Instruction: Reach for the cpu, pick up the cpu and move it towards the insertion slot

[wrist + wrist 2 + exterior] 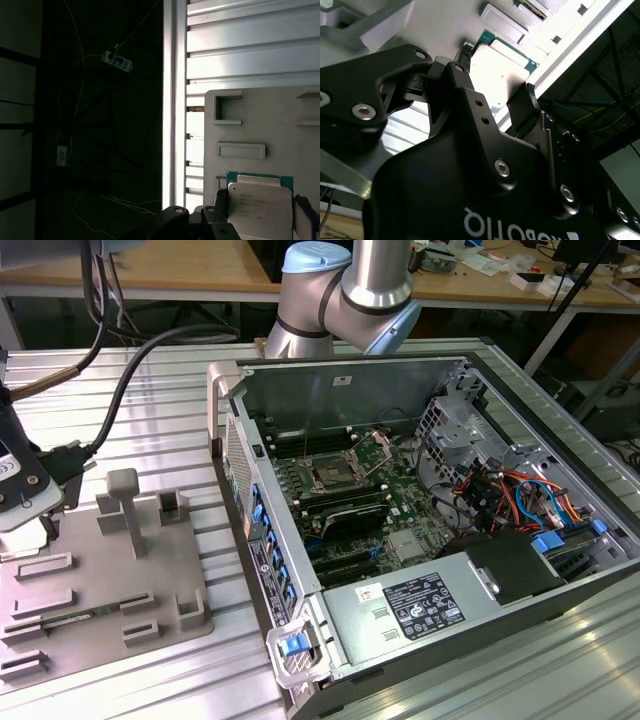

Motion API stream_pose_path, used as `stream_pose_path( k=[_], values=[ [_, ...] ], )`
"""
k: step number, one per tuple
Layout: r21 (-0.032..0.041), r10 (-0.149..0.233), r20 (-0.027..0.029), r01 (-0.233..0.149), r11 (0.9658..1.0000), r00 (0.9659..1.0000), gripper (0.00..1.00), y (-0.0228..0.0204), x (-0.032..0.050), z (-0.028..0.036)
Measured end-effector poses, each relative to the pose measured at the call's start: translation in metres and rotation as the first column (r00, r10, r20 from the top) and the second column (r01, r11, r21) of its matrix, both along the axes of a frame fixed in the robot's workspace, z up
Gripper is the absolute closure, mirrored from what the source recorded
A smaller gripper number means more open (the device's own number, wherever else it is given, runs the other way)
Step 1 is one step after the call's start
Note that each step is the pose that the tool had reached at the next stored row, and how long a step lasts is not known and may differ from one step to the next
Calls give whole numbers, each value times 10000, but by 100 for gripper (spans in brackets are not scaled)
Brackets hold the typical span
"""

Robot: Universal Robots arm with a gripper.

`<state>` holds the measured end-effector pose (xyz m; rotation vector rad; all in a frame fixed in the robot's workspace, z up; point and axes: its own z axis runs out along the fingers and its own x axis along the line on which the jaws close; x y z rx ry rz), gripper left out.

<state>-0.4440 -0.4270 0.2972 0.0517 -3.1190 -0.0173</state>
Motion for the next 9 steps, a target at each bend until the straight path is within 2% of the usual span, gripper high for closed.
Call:
stream_pose_path(
  k=[9],
  values=[
    [-1, 1, -3, -1, 10000, 10000, 45, -2, 6, 28]
  ],
)
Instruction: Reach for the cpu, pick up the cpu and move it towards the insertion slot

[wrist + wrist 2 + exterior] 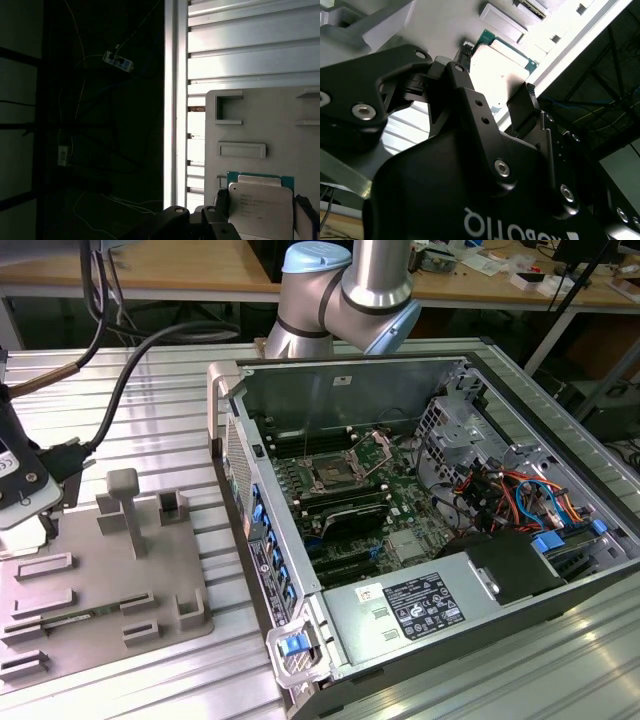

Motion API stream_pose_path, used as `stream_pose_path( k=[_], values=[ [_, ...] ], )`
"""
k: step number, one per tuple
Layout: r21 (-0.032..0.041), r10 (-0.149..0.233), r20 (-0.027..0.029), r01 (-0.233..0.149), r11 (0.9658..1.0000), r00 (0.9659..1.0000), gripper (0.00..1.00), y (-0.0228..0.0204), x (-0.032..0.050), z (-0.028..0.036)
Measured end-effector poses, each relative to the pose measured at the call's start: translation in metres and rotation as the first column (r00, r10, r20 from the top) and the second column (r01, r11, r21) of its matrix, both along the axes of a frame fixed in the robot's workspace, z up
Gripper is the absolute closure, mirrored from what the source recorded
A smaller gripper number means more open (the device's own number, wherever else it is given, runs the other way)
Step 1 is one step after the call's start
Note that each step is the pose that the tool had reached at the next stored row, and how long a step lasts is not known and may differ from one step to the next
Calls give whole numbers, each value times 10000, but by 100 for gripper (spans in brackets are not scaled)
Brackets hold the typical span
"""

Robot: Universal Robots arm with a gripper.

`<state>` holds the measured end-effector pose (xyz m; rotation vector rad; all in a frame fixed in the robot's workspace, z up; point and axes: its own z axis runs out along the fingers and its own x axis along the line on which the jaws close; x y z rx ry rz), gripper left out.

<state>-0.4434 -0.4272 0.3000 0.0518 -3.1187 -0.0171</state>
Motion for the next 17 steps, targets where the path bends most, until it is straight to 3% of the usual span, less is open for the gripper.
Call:
stream_pose_path(
  k=[6, 9, 13, 17],
  values=[
    [1, -2, -1, 2, 10000, 10000, 45, 1, 8, -1],
    [1, -1, -1, 1, 10000, 10000, 45, 1, 64, -1],
    [2, -2, 0, 2, 10000, 10000, 45, 1, 79, 1],
    [1, 0, -2, 0, 10000, 10000, 45, 0, 80, 53]
  ],
)
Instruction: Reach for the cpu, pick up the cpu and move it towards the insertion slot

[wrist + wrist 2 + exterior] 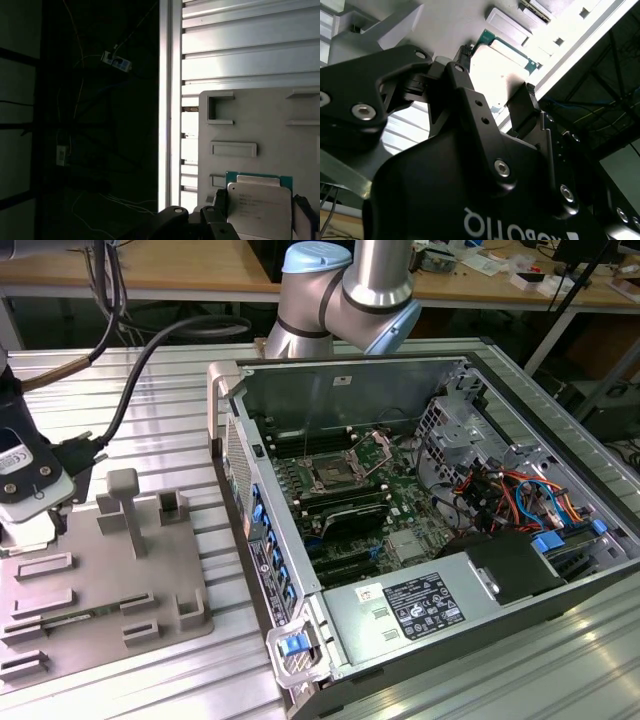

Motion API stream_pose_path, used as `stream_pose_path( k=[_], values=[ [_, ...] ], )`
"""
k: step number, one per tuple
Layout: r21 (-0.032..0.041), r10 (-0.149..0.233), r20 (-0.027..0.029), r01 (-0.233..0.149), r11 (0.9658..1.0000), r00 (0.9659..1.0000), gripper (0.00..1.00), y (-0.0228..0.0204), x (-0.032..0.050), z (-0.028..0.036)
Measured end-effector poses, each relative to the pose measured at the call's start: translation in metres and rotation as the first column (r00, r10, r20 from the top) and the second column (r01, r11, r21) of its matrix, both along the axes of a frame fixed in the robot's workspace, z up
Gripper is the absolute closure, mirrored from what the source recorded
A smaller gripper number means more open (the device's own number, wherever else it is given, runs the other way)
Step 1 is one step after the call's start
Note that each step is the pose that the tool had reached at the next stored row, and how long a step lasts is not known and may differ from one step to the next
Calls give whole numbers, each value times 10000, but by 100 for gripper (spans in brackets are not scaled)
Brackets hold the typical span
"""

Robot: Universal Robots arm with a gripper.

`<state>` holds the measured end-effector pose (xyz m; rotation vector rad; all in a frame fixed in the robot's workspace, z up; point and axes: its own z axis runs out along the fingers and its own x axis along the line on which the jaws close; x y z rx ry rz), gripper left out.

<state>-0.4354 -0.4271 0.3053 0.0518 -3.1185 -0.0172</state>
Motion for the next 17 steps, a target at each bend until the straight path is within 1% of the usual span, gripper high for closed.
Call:
stream_pose_path(
  k=[3, 5, 8, 10, 14, 16, 17],
  values=[
    [0, -1, 0, 1, 10000, 10000, 45, 0, 0, 49],
    [1, -1, 1, 1, 10000, 10000, 45, 0, 0, 65],
    [1, -1, 2, 1, 10000, 10000, 45, 0, 0, 67],
    [-1, -1, -22, 1, 10000, 10000, 45, 0, 1, 70],
    [0, -1, -38, 1, 10000, 10000, 45, 0, 1, 69],
    [-1, 0, -76, 0, 10000, 10000, 45, 0, 1, 69],
    [0, -1, -75, 1, 10000, 10000, 45, 0, 2, 69]
  ],
)
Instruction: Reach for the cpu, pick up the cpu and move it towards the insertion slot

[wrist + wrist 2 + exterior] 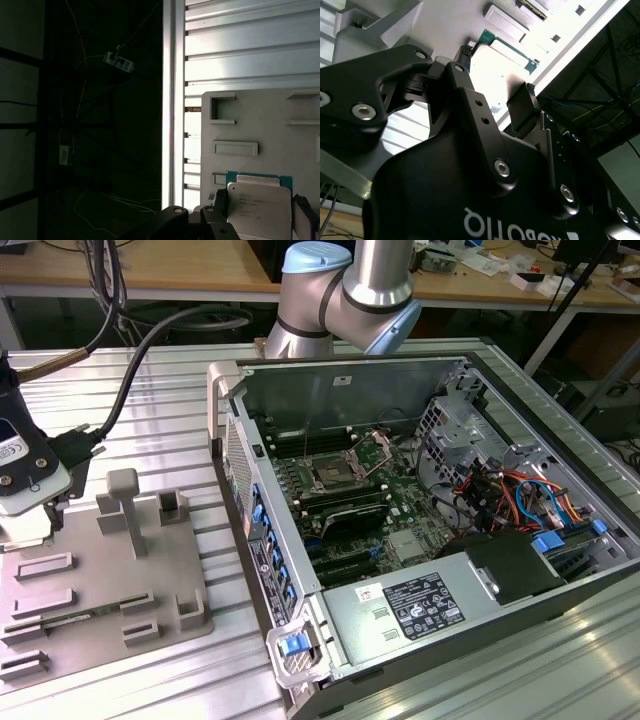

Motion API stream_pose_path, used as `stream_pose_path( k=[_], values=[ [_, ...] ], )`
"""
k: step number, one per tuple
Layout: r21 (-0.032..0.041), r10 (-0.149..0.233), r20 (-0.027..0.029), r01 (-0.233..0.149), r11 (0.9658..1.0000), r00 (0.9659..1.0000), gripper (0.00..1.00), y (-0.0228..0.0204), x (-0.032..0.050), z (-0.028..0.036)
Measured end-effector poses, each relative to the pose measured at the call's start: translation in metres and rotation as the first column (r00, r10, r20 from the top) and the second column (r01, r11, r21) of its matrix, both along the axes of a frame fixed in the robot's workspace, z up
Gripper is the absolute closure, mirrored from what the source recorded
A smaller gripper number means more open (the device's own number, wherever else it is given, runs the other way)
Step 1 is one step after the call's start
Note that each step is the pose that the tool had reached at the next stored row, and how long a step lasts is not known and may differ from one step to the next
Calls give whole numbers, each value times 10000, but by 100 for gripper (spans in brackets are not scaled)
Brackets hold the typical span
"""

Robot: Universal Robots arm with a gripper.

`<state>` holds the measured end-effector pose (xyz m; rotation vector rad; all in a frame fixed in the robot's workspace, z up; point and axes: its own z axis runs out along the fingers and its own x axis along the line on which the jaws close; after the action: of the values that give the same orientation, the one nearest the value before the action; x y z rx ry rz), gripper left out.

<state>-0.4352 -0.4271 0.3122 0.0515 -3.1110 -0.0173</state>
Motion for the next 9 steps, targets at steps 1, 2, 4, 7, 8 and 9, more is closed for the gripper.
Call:
stream_pose_path(
  k=[1, 2, 4, 7, 8, 9],
  values=[
    [1, 0, 0, 0, 10000, 10000, 45, 0, 0, 1],
    [-1, 0, -1, 0, 10000, 10000, 45, 0, 0, 4],
    [0, 0, -1, 0, 10000, 10000, 45, 0, 0, 10],
    [-1, 1, 5, -1, 10000, 10000, 45, 0, 0, 20],
    [-1, 1, 8, -1, 10000, 10000, 45, 0, 0, 30],
    [0, 1, 15, -1, 10000, 10000, 45, 0, 0, 38]
  ],
)
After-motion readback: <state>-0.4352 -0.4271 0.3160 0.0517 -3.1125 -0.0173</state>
